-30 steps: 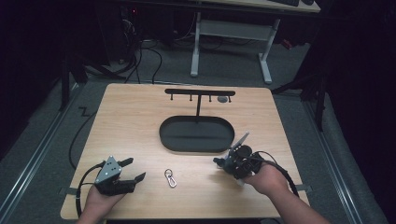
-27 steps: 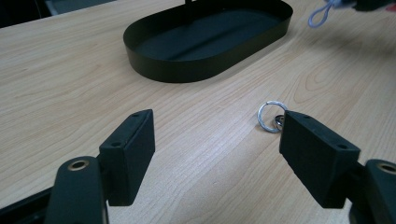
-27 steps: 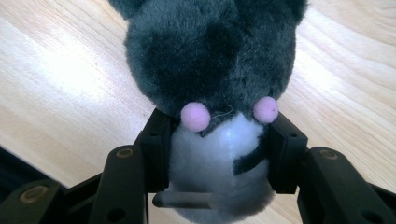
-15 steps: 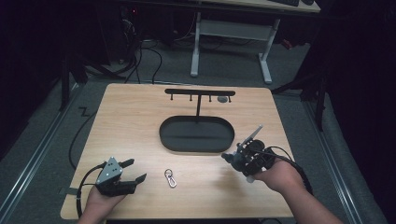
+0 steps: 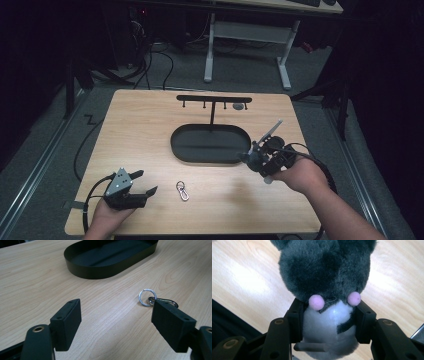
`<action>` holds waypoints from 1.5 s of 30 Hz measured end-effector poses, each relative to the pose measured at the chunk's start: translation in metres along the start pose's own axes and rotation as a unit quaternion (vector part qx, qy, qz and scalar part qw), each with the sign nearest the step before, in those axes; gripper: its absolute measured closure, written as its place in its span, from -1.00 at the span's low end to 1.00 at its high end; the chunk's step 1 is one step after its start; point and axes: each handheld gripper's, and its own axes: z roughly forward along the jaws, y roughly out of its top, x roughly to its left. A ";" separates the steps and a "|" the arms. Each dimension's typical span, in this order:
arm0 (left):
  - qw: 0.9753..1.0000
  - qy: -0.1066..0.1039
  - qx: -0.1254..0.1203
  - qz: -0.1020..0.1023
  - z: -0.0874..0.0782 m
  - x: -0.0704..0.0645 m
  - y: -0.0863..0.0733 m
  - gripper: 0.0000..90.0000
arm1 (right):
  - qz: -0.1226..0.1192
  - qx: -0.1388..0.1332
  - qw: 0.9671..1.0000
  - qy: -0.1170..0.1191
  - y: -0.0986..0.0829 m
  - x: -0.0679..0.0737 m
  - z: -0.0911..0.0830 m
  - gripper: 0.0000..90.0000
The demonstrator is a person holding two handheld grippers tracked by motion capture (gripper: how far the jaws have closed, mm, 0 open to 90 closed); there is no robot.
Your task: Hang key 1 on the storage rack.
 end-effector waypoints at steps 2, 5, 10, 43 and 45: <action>1.000 0.001 -0.001 0.000 -0.001 0.000 -0.001 -0.46 | 0.003 -0.005 1.000 0.001 0.004 -0.004 -0.001 0.16; 1.000 0.000 -0.007 -0.003 -0.005 0.000 -0.001 -0.46 | 0.016 0.000 1.000 -0.001 0.010 -0.008 0.002 0.16; 1.000 0.001 -0.008 -0.002 -0.005 0.000 -0.001 -0.46 | 0.013 0.002 1.000 0.000 0.018 -0.011 0.002 0.16; 1.000 0.000 -0.013 -0.001 -0.006 0.001 0.000 -0.45 | 0.074 -0.016 0.997 -0.006 0.067 -0.057 -0.042 0.16; 1.000 0.000 -0.012 0.000 -0.006 0.001 0.000 -0.45 | 0.074 -0.017 0.997 -0.009 0.070 -0.058 -0.043 0.16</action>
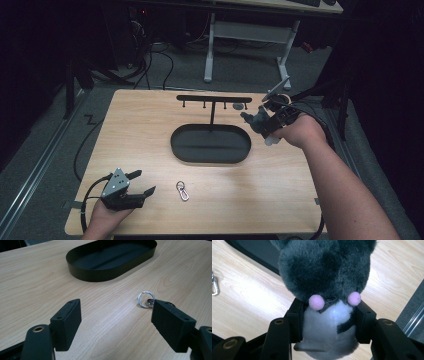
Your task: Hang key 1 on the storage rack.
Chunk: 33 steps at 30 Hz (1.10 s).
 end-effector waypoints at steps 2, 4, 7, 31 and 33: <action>1.000 0.000 0.000 0.000 0.000 0.000 0.000 -0.45 | 0.002 0.000 1.000 -0.001 0.003 -0.001 -0.001 0.16; 1.000 0.001 -0.001 -0.001 0.000 0.001 0.000 -0.45 | 0.005 -0.002 1.000 -0.004 0.007 -0.002 -0.004 0.16; 1.000 0.000 0.001 0.000 0.000 0.001 0.000 -0.45 | 0.008 -0.005 1.000 -0.005 0.011 -0.002 -0.007 0.16; 1.000 0.000 0.003 -0.003 0.000 0.003 -0.001 -0.45 | 0.043 -0.012 0.999 -0.022 0.022 -0.014 0.005 0.15; 1.000 -0.001 0.003 -0.003 0.001 0.002 -0.001 -0.45 | 0.045 -0.010 0.999 -0.022 0.019 -0.015 0.008 0.15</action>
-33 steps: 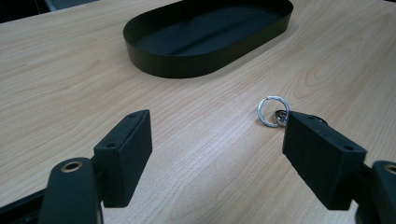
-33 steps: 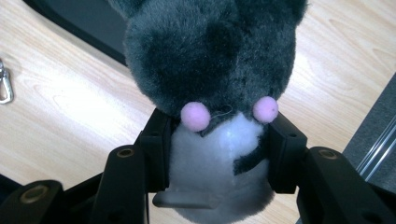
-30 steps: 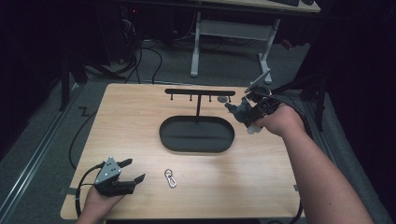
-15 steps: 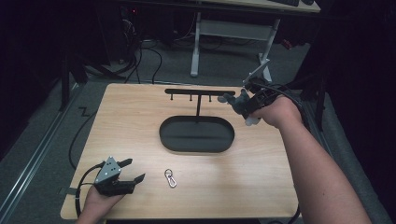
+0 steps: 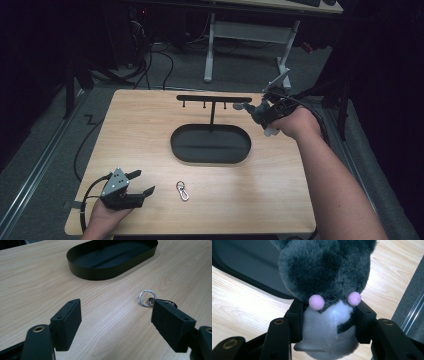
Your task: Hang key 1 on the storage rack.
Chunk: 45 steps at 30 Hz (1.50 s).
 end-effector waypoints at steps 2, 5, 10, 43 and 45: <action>1.000 0.001 0.001 0.002 0.001 -0.001 0.000 -0.45 | 0.001 0.000 1.000 0.000 -0.002 -0.001 0.002 0.15; 1.000 0.000 0.001 0.002 0.001 -0.001 0.001 -0.45 | -0.002 0.001 1.000 -0.001 -0.005 0.000 0.008 0.15; 1.000 0.000 0.003 0.003 0.001 -0.001 0.001 -0.45 | -0.003 0.003 1.000 0.001 -0.007 0.002 0.018 0.14; 1.000 -0.005 0.006 -0.002 0.000 -0.001 0.003 -0.41 | 0.001 -0.040 0.999 0.026 0.004 0.016 0.068 -0.44; 1.000 -0.007 0.007 -0.006 0.000 -0.001 0.003 -0.41 | -0.001 -0.043 0.999 0.022 0.001 0.015 0.064 -0.44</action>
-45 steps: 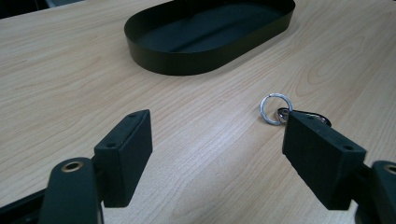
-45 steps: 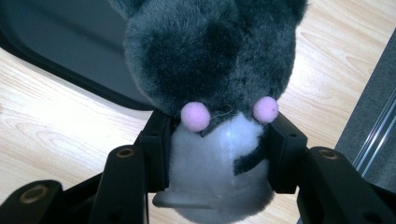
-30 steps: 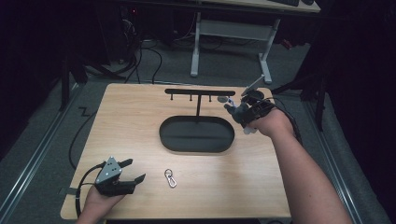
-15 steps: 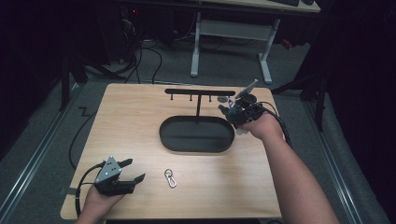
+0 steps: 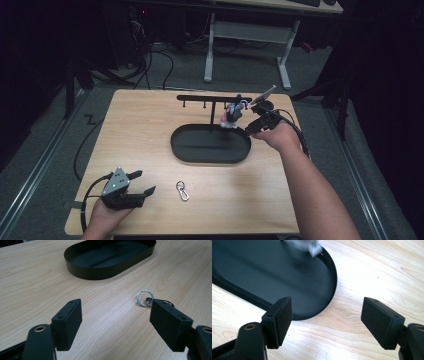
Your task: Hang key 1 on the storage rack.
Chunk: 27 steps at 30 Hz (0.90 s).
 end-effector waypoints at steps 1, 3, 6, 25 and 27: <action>1.000 -0.001 0.001 -0.002 0.000 0.000 0.000 -0.40 | -0.003 -0.002 1.000 -0.002 -0.001 0.000 -0.002 -0.43; 1.000 -0.002 0.003 -0.005 0.001 0.000 0.000 -0.38 | -0.003 -0.009 1.000 -0.006 -0.006 -0.001 -0.006 -0.42; 1.000 -0.007 0.002 -0.010 0.001 0.000 0.001 -0.36 | -0.006 -0.023 1.000 -0.008 -0.015 -0.001 -0.009 -0.38; 0.999 -0.004 0.035 0.001 0.010 -0.009 0.002 -0.14 | -0.064 -0.145 0.987 -0.026 -0.142 0.034 0.020 -0.12; 0.999 -0.004 0.041 0.002 0.011 -0.010 0.001 -0.11 | -0.052 -0.164 0.985 -0.012 -0.155 0.036 0.026 -0.11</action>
